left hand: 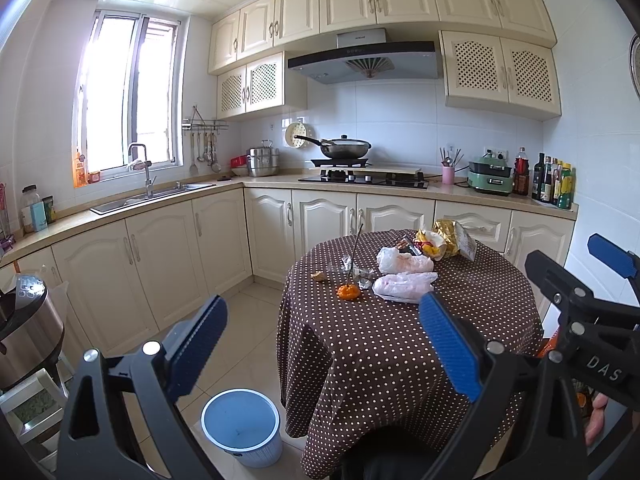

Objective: Collect trash

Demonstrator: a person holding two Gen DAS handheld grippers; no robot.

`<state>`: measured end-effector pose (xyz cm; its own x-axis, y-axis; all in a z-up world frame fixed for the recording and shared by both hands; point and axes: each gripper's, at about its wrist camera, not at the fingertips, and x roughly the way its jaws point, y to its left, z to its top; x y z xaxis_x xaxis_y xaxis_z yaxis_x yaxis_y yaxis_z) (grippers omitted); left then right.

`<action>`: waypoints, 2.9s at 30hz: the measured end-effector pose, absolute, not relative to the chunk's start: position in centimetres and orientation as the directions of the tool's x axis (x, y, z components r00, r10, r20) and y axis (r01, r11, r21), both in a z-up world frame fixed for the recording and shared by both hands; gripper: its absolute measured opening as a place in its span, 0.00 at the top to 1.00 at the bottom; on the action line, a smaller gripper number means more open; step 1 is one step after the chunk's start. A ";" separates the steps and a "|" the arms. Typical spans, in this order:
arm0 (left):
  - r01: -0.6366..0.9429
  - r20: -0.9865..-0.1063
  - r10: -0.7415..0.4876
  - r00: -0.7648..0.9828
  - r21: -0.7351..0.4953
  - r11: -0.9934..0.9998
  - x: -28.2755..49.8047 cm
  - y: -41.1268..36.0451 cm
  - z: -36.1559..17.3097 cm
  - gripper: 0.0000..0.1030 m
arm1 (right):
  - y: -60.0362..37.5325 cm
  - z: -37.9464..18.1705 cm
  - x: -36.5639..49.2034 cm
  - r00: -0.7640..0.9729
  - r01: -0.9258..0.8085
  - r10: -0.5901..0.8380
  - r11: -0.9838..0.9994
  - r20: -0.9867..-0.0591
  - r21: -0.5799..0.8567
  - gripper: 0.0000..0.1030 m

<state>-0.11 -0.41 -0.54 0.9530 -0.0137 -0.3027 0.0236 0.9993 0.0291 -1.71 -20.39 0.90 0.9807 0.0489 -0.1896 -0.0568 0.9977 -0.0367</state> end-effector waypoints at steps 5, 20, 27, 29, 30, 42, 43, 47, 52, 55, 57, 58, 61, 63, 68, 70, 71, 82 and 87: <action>0.021 -0.303 -0.011 0.953 0.029 0.999 0.0 -0.3 -0.4 0.08 | -20.3 1.0 -1.8 0.980 -0.060 0.052 0.998 -0.191 -0.037 0.07; 0.015 -0.307 -0.006 0.952 0.027 1.000 0.1 0.2 -0.5 0.08 | -20.0 1.2 -1.9 0.980 -0.060 0.050 0.997 -0.191 -0.047 0.07; 0.012 -0.310 -0.003 0.951 0.027 1.000 0.1 0.2 -0.5 0.08 | -19.9 1.3 -1.8 0.980 -0.061 0.050 0.997 -0.195 -0.048 0.07; 0.011 -0.310 -0.003 0.951 0.025 1.000 0.1 0.2 -0.6 0.08 | -19.9 1.3 -1.7 0.979 -0.060 0.050 0.997 -0.196 -0.047 0.07; 0.011 -0.311 -0.003 0.950 0.025 1.000 0.1 0.3 -0.6 0.08 | -20.0 1.3 -1.7 0.979 -0.059 0.049 0.997 -0.197 -0.047 0.07; -0.017 -0.371 0.026 0.928 0.027 0.999 2.8 1.0 -2.4 0.08 | -20.3 -0.6 1.4 0.965 -0.053 0.043 0.998 -0.258 -0.032 0.07; -0.020 -0.379 0.030 0.925 0.032 0.999 3.3 0.9 -2.6 0.08 | -20.3 -0.8 1.7 0.963 -0.056 0.047 0.998 -0.266 -0.028 0.07; -0.031 -0.407 0.047 0.912 0.046 0.998 5.2 0.7 -3.5 0.08 | -21.1 -1.7 4.0 0.947 -0.074 0.070 0.997 -0.314 -0.001 0.07; -0.034 -0.463 0.054 0.885 0.053 0.998 8.3 0.2 -5.0 0.08 | -22.7 -3.2 6.9 0.931 -0.059 0.067 0.998 -0.360 0.034 0.07; -0.021 -0.502 0.042 0.864 0.046 0.999 10.5 -0.3 -6.2 0.08 | -23.9 -4.2 9.0 0.920 -0.034 0.046 0.999 -0.388 0.037 0.07; -0.009 -0.523 0.027 0.852 0.038 0.999 11.6 -0.6 -6.9 0.08 | -24.7 -5.0 10.3 0.912 -0.010 0.025 0.999 -0.409 0.039 0.07; 0.000 -0.539 0.018 0.842 0.033 0.999 12.4 -0.8 -7.3 0.08 | -25.0 -5.4 11.0 0.907 0.000 0.016 0.999 -0.421 0.037 0.07; 0.024 -0.573 -0.015 0.819 0.008 1.000 14.7 -1.4 -8.5 0.08 | -26.3 -6.7 13.3 0.885 0.019 0.006 0.999 -0.466 0.049 0.07; 0.040 -0.592 -0.036 0.805 -0.006 0.999 16.0 -1.8 -9.1 0.08 | -26.7 -7.4 14.4 0.878 0.029 -0.004 0.999 -0.479 0.044 0.07; 0.071 -0.625 -0.065 0.778 -0.015 0.997 20.2 -3.0 -10.6 0.08 | -27.5 -8.7 17.3 0.853 0.033 0.012 0.996 -0.521 0.077 0.07; 0.075 -0.628 -0.070 0.775 -0.019 0.997 21.2 -3.1 -10.8 0.08 | -27.3 -9.1 18.5 0.838 0.001 0.052 0.995 -0.544 0.098 0.07; 0.074 -0.630 -0.071 0.773 -0.021 0.997 21.5 -3.2 -10.7 0.08 | -26.8 -9.3 19.3 0.829 -0.020 0.074 0.995 -0.555 0.103 0.07; 0.067 -0.654 -0.103 0.749 -0.080 0.995 26.3 -0.7 -11.7 0.08 | -23.3 -10.8 27.6 0.717 -0.119 0.227 0.971 -0.659 0.206 0.07; 0.115 -0.666 -0.156 0.730 -0.105 0.988 28.9 -1.3 -12.2 0.24 | -24.8 -11.5 28.5 0.664 -0.155 0.365 0.921 -0.653 0.358 0.40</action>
